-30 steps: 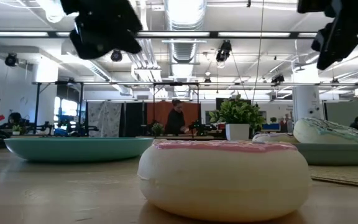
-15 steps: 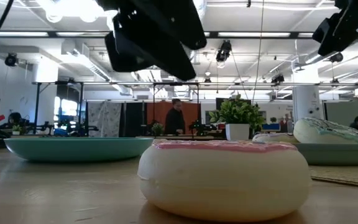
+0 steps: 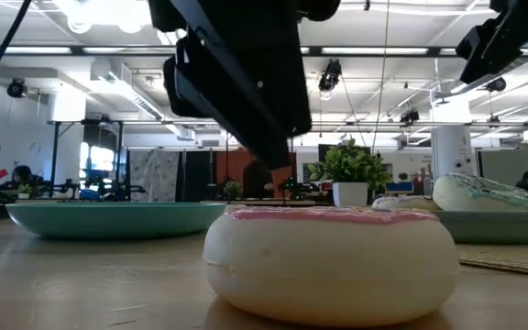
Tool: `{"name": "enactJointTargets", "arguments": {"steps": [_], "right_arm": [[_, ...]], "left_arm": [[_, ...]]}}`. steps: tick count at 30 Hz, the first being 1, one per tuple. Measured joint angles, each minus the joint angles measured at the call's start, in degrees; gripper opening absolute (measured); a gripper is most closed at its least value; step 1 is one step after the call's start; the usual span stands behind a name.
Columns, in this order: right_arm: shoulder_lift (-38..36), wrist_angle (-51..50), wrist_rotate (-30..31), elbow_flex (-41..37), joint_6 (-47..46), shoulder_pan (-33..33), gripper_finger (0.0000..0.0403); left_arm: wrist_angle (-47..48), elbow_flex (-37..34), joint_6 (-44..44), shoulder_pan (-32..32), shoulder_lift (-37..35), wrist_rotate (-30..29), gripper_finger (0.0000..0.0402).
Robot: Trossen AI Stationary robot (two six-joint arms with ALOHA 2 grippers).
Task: Pick & Place donuts
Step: Put the large pink donut on the gray plate
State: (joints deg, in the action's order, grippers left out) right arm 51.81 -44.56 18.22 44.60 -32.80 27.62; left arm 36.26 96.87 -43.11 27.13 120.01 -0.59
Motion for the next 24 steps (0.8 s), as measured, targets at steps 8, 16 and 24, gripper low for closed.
{"name": "enactJointTargets", "arguments": {"steps": [8,16,24], "right_arm": [[0.11,0.03,1.39,0.0,-0.46,0.0,0.0201],[0.11,0.11,2.75,-0.02,-0.63,-0.01,0.0201],[0.13,0.11,2.97,-0.04,-0.63,-0.02,0.0201]], "left_arm": [[-1.68,-0.25,-1.76,-0.82,-0.07,-0.02,0.0117],[-1.45,-0.41,-0.97,-0.74,-0.07,-0.02,0.0135],[-1.66,-0.51,3.68,-0.71,-0.07,-2.15,0.0219]]}}
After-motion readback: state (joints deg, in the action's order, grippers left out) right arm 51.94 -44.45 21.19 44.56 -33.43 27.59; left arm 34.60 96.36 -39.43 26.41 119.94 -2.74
